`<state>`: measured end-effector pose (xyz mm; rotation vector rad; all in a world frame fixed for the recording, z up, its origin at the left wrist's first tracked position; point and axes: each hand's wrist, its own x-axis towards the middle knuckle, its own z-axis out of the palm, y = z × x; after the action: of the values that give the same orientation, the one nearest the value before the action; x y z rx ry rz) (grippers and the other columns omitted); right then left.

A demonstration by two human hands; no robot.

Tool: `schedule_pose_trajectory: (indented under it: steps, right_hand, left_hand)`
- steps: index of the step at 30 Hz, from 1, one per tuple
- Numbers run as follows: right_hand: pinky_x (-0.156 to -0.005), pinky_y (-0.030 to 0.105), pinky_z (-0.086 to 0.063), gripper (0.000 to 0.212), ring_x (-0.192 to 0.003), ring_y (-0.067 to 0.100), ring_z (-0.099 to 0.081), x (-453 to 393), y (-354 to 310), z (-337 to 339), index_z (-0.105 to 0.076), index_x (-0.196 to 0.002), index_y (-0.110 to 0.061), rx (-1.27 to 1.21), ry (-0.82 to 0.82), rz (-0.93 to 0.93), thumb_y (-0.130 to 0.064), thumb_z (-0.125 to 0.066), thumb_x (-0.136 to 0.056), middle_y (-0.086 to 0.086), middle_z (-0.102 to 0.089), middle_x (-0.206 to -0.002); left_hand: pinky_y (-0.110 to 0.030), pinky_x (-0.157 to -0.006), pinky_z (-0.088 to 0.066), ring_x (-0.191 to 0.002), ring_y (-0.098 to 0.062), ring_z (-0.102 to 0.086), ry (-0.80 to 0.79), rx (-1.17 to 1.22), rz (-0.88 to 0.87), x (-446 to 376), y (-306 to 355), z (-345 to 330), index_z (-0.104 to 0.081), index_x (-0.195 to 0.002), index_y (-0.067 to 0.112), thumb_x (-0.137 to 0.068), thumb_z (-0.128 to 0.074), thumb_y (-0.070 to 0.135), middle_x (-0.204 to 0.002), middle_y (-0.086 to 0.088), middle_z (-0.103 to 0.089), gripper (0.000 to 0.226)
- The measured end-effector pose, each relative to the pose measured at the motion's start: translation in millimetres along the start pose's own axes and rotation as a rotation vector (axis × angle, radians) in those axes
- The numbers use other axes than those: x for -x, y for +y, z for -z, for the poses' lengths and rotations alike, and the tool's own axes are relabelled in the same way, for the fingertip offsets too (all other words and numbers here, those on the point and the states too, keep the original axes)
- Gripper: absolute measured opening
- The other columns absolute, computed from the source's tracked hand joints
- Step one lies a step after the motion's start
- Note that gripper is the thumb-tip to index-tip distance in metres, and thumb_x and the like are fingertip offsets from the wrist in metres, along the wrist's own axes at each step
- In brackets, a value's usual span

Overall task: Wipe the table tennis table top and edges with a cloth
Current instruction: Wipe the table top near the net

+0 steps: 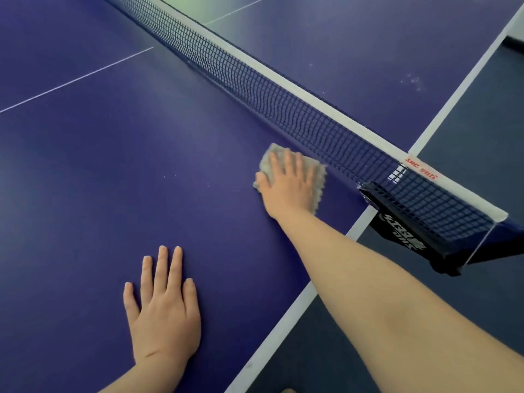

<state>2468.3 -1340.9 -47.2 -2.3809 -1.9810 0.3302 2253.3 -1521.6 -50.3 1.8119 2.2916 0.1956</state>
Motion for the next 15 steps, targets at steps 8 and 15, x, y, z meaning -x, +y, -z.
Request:
schedule_pose_trajectory:
  steps: [8, 15]
  right_hand:
    - [-0.121, 0.051, -0.013, 0.062, -0.153, 0.026, -0.011, 155, 46, -24, -0.016, -0.158, -0.027, -0.062, 0.145, -0.187, -0.054, -0.013, -0.102, 0.005, -0.018, -0.165]
    - [-0.119, 0.044, -0.003, 0.062, -0.152, 0.022, -0.016, 143, -29, -30, -0.022, -0.156, -0.033, 0.023, 0.063, 0.378, -0.056, -0.022, -0.099, -0.002, -0.017, -0.164]
  left_hand:
    - [-0.039, -0.118, 0.007, -0.149, -0.009, 0.005, 0.0, -0.019, -0.013, 2, -3, -1, -0.001, -0.153, 0.035, -0.096, -0.003, 0.044, -0.159, 0.015, 0.001, 0.057]
    - [-0.041, -0.12, 0.006, -0.147, -0.007, 0.013, -0.004, 0.017, -0.002, -1, 3, 4, 0.006, -0.151, 0.037, -0.099, -0.014, 0.042, -0.159, 0.015, 0.008, 0.056]
